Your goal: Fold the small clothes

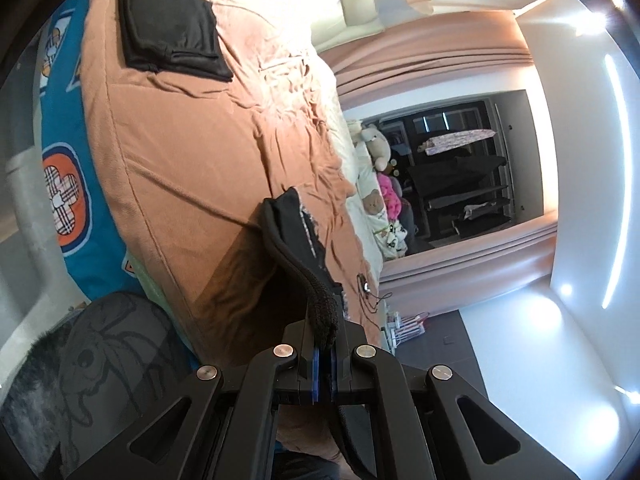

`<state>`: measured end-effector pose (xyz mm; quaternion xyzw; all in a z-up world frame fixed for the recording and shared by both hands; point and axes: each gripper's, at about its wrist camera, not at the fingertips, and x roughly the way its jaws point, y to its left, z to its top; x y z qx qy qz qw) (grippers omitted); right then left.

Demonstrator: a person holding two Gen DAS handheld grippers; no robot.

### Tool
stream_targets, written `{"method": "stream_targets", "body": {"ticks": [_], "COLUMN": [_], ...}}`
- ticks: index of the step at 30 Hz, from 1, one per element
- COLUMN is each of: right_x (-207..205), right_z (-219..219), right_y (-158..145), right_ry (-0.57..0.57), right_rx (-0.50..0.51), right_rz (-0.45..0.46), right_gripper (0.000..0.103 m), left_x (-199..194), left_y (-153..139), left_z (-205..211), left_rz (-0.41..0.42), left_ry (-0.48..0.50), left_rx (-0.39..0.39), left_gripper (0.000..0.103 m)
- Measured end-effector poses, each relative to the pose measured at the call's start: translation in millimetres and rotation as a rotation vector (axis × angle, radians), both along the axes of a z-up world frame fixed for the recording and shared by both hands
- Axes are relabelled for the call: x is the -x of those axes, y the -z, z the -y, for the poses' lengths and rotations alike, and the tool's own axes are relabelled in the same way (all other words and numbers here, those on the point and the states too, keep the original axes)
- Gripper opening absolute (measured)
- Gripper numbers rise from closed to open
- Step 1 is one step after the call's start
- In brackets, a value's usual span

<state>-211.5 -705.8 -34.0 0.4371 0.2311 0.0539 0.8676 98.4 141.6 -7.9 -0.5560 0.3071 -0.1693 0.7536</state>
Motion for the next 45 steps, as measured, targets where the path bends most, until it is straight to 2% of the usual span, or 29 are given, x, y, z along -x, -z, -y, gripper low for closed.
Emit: {"method": "stream_targets", "body": {"ticks": [4,10,17,22,28,35,45], "right_x": [13,26,30,16,-11,-42,-93], "right_z": [4,21,33,41,45,41,39], "right_y": [-8,-23,-41,-36,-26,-33,-55], "right_ry": [-0.009,-0.019,-0.02,-0.021,-0.014,-0.014,0.008], "right_rx": [-0.001,-0.023,-0.007,-0.001,0.006,0.009,-0.017], "right_rz": [0.032,0.113,0.205,0.225,0.18,0.119,0.084], "right_gripper": [0.0,0.0,0.0,0.0,0.0,0.0,0.0], "left_x": [14,30,36,25,0,-43,-116], "left_y": [-26,-70,-101,-101,-93,-70,-72], "left_z": [2,8,8,10,22,29,46], "left_rz": [0.029,0.116,0.181,0.177,0.156,0.074,0.038], "left_ry": [-0.015,-0.017,-0.029,-0.021,-0.001,0.0,0.003], "left_rx": [-0.02,-0.032,-0.041,-0.049,-0.063,-0.07,-0.095], "left_gripper": [0.002,0.002,0.002,0.002,0.002,0.002,0.002]}}
